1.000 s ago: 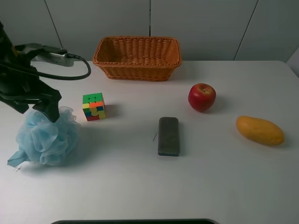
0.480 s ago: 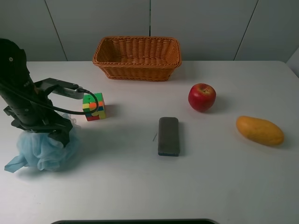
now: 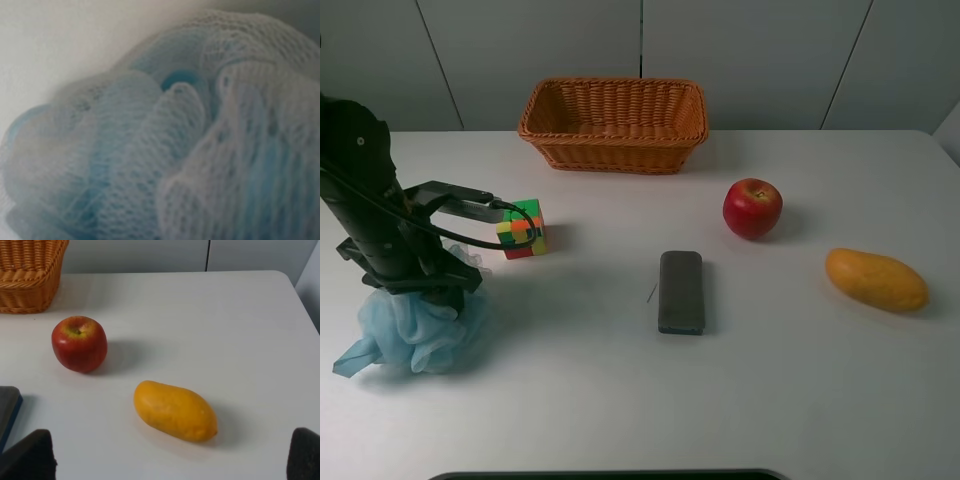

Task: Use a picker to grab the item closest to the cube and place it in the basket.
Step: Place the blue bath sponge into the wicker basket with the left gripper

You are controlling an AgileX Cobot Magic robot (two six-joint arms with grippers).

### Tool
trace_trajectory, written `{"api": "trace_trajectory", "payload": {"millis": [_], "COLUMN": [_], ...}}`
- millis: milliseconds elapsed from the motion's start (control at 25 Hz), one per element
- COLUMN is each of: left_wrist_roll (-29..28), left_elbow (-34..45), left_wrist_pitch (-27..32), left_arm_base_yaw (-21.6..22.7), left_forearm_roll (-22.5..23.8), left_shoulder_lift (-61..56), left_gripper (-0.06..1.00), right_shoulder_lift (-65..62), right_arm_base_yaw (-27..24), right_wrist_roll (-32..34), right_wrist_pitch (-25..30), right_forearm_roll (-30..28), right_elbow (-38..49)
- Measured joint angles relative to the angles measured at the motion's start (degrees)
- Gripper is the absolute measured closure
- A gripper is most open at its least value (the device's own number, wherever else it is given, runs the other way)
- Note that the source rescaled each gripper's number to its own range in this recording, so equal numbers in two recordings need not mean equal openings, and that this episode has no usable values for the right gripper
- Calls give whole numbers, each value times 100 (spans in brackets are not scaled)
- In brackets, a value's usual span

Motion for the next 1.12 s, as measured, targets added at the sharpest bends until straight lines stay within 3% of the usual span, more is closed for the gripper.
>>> {"api": "trace_trajectory", "payload": {"millis": [240,280,360,400,560,760,960,1120], "left_wrist_roll": [0,0,0,0,0,0,121,427], "left_elbow": [35,3,-161,-299,-1052,-2088,-2910,-3406], "left_wrist_pitch": [271,420,810,960,1453,1845,1403,622], "left_arm_base_yaw": [0,0,0,0,0,0,0,-33], "left_forearm_roll": [-227,-269,-323,-380,-619,-694,-682,-730], "left_shoulder_lift": [-627,-855,-1322,-1583,-2395,-2537,-2086,-1382], "left_gripper": [35,44,80,87,91,93,93,93], "right_shoulder_lift": [0,0,0,0,0,0,0,0], "right_arm_base_yaw": [0,0,0,0,0,0,0,0], "right_wrist_roll": [0,0,0,0,0,0,0,0], "right_wrist_pitch": [0,0,0,0,0,0,0,0], "right_forearm_roll": [0,0,0,0,0,0,0,0], "right_elbow": [0,0,0,0,0,0,0,0]}}
